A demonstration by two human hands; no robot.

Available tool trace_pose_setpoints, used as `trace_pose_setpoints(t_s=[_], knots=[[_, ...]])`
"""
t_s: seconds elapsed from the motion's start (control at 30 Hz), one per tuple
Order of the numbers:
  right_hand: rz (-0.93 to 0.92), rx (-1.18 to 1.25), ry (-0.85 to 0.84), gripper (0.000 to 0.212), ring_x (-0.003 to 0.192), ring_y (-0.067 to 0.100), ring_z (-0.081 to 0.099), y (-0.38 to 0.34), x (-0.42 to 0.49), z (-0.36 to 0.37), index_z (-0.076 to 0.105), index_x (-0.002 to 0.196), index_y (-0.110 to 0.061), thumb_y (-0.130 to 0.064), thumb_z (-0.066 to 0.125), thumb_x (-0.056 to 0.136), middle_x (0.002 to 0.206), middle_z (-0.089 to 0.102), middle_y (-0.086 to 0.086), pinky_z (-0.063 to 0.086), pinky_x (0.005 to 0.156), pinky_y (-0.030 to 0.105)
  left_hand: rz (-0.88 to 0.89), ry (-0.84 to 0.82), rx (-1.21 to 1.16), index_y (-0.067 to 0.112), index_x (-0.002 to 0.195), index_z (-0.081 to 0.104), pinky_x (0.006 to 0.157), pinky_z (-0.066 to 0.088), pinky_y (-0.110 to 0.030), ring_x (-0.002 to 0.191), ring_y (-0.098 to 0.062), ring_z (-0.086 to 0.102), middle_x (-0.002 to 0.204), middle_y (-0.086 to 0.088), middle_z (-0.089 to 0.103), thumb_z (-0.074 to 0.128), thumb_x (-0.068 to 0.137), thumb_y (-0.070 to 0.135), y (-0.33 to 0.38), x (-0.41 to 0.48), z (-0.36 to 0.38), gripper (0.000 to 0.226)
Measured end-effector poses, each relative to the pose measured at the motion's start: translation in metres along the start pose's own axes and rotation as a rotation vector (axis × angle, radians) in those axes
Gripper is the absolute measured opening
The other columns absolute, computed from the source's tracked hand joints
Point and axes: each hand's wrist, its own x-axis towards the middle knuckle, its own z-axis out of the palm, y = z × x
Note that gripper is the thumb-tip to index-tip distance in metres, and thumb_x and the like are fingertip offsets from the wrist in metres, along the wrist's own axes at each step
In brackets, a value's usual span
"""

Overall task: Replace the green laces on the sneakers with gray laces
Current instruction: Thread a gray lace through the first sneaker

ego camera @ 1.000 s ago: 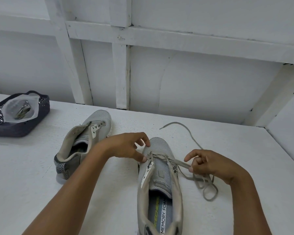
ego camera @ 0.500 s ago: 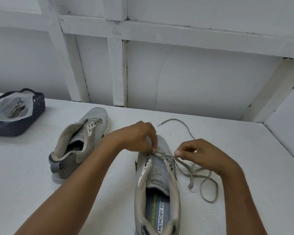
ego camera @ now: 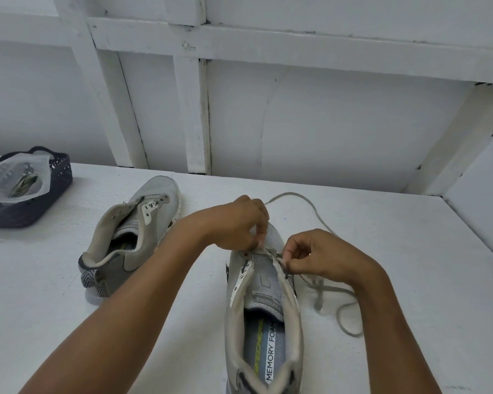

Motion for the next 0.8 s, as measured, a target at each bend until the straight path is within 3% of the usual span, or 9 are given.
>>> trace_pose_setpoints(t_s=[0.13,0.27,0.43,0.5,0.57,0.63,0.67,0.73,0.8], knots=[[0.002,0.040,0.038,0.013,0.067,0.012,0.067,0.005,0.000,-0.001,0.072,0.076,-0.017,-0.004,0.073,0.078,0.077,0.075,0.004,0.055,0.070,0.036,0.027,0.056,-0.169,0.031,0.087,0.063,0.086,0.042,-0.029,0.106,-0.011,0.049,0.113,0.008,0.056,0.067,0.091,0.026,-0.009,-0.006,0.001,0.008],[-0.004,0.097,0.077,0.012,0.077,0.031,0.073,0.007,0.001,0.000,0.067,0.076,-0.010,-0.001,0.074,0.077,0.076,0.075,0.008,0.059,0.075,0.046,-0.011,0.018,-0.280,0.028,0.086,0.064,0.073,0.047,-0.027,0.077,-0.005,0.058,0.084,0.011,0.065,0.066,0.092,0.019,-0.007,-0.010,0.004,0.010],[-0.012,0.283,0.056,0.012,0.081,0.031,0.074,0.012,-0.002,-0.001,0.059,0.079,0.002,0.008,0.068,0.082,0.081,0.075,0.017,0.060,0.080,0.049,-0.050,-0.050,-0.285,0.030,0.094,0.070,0.066,0.046,-0.018,0.064,0.004,0.057,0.076,0.014,0.066,0.070,0.087,0.017,0.002,-0.007,0.005,0.015],[-0.026,0.316,0.075,0.012,0.073,0.028,0.073,0.011,-0.004,0.001,0.060,0.085,0.005,0.003,0.072,0.083,0.079,0.074,0.018,0.058,0.074,0.046,-0.069,-0.055,-0.233,0.029,0.096,0.071,0.063,0.043,-0.017,0.061,0.006,0.055,0.076,0.015,0.066,0.071,0.086,0.019,0.006,-0.004,0.004,0.014],[-0.006,0.359,0.029,0.023,0.062,0.022,0.065,0.009,-0.005,0.001,0.062,0.091,0.004,-0.015,0.075,0.086,0.077,0.074,0.018,0.052,0.061,0.036,-0.074,-0.050,-0.218,0.030,0.091,0.070,0.060,0.042,-0.016,0.060,0.006,0.054,0.073,0.015,0.064,0.071,0.085,0.018,0.009,-0.003,0.004,0.014],[0.046,0.357,-0.082,0.039,0.051,0.016,0.053,0.007,-0.006,-0.001,0.067,0.090,-0.002,-0.042,0.065,0.089,0.073,0.072,0.014,0.041,0.051,0.025,-0.068,-0.038,-0.234,0.030,0.087,0.069,0.055,0.040,-0.012,0.056,0.006,0.053,0.067,0.015,0.062,0.069,0.083,0.012,0.011,-0.003,0.004,0.018],[0.061,0.365,-0.130,0.042,0.047,0.014,0.047,0.007,-0.005,-0.001,0.068,0.088,-0.005,-0.046,0.059,0.091,0.070,0.070,0.013,0.036,0.048,0.022,-0.062,-0.035,-0.249,0.028,0.086,0.069,0.053,0.039,-0.010,0.055,0.006,0.052,0.066,0.015,0.061,0.068,0.083,0.009,0.011,-0.003,0.004,0.019],[0.060,0.389,-0.171,0.032,0.044,0.012,0.037,0.008,0.000,0.003,0.067,0.084,-0.007,-0.034,0.057,0.098,0.065,0.067,0.011,0.030,0.045,0.020,-0.050,-0.032,-0.276,0.024,0.087,0.070,0.054,0.040,-0.010,0.055,0.005,0.052,0.067,0.013,0.063,0.067,0.081,0.005,0.012,-0.005,0.004,0.021],[0.053,0.412,-0.162,0.022,0.044,0.011,0.040,0.010,0.005,0.007,0.065,0.083,-0.007,-0.020,0.058,0.099,0.065,0.066,0.010,0.032,0.044,0.019,-0.041,-0.028,-0.341,0.022,0.092,0.070,0.062,0.047,-0.019,0.060,0.001,0.055,0.076,0.008,0.068,0.066,0.080,0.002,0.010,-0.005,0.005,0.024]])
